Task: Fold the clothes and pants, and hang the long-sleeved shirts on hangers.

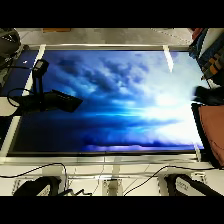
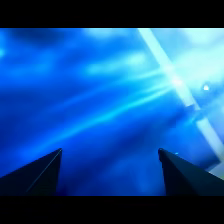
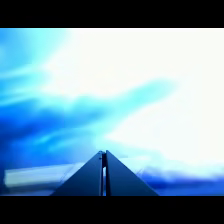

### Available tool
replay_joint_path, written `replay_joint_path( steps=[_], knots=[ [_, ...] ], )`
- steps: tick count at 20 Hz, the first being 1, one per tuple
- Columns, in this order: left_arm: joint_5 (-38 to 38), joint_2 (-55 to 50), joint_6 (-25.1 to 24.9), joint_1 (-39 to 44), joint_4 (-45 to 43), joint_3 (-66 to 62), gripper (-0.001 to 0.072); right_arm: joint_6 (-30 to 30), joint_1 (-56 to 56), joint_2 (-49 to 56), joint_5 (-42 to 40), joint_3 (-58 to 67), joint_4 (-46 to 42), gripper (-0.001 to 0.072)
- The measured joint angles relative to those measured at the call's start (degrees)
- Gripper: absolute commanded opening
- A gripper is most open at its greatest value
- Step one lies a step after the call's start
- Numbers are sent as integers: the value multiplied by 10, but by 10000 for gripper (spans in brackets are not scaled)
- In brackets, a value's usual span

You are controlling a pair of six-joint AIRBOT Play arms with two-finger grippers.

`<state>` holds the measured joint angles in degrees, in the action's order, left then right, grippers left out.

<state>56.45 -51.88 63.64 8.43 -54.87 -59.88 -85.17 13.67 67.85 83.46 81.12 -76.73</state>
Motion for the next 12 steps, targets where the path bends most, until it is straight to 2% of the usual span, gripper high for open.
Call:
replay_joint_path(
  steps=[4, 7, 12],
  knots=[
    [0, 0, 0, 0, 0, 0, 651, 46, -234, -2, -60, 0, -29, 12],
    [0, 0, 0, 0, 0, 0, 651, -2, -343, -2, -135, 0, -96, 13],
    [0, 0, 0, 0, 0, 0, 651, -50, -401, -2, -192, 0, -128, 13]
  ],
)
